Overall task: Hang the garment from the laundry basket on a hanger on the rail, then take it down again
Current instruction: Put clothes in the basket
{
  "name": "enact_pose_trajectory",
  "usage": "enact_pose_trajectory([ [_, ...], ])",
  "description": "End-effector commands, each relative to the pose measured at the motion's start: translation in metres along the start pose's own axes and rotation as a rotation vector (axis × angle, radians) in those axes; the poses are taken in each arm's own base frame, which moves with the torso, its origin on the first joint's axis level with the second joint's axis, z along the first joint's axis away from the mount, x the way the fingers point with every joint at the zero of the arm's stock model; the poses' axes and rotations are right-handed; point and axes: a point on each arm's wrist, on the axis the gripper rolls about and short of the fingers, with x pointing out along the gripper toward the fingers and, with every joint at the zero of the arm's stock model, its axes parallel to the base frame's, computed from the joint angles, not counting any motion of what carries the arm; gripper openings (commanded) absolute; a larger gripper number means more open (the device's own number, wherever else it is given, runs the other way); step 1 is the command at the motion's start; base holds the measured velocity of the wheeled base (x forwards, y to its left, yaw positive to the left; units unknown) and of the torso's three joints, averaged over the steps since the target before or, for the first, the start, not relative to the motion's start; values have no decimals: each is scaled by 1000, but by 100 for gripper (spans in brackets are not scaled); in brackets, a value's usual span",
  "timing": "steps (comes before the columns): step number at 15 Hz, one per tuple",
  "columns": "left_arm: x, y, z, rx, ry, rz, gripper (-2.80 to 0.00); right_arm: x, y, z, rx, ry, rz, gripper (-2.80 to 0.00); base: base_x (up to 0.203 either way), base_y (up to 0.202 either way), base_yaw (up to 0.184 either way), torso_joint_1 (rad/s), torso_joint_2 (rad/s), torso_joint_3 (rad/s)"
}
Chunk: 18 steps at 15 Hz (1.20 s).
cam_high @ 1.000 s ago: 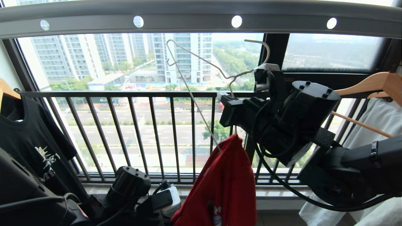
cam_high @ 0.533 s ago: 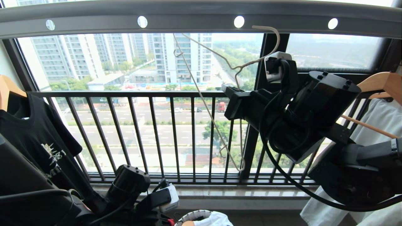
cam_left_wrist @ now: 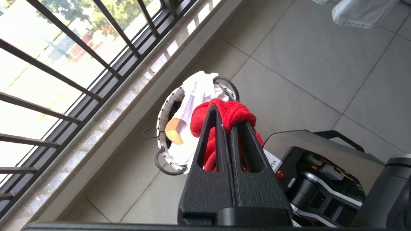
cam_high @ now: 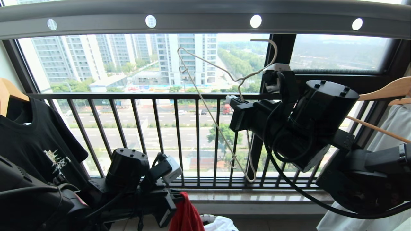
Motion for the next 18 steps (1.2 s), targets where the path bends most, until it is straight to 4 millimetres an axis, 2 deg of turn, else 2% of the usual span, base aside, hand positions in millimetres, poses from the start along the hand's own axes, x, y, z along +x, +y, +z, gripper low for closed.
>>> enact_pose_trajectory([
  [1,2,6,1,-2,-3,26,-280,0,-2,-1,-5,1,-7,-280,0,0,0,0,0,0],
  [6,31,19,-15,-28,92,91,-280,1,-10,-6,-76,16,-32,-280,0,0,0,0,0,0],
  [9,42,28,-8,-27,48,111,-280,0,-15,-2,-77,6,-46,-280,0,0,0,0,0,0],
  [12,73,33,-29,-43,97,96,-280,-1,-18,-1,-113,5,-56,-280,0,0,0,0,0,0],
  [14,99,39,-41,-19,27,129,-280,-3,-18,1,-115,1,-56,-280,0,0,0,0,0,0],
  [15,105,42,-40,-2,-20,152,-280,-4,-18,3,-114,-4,-55,-280,0,0,0,0,0,0],
  [16,104,42,-38,2,-28,157,-280,-5,-18,5,-114,-6,-55,-280,0,0,0,0,0,0],
  [18,87,42,-17,14,-62,169,-280,-7,-18,6,-114,-11,-55,-280,0,0,0,0,0,0],
])
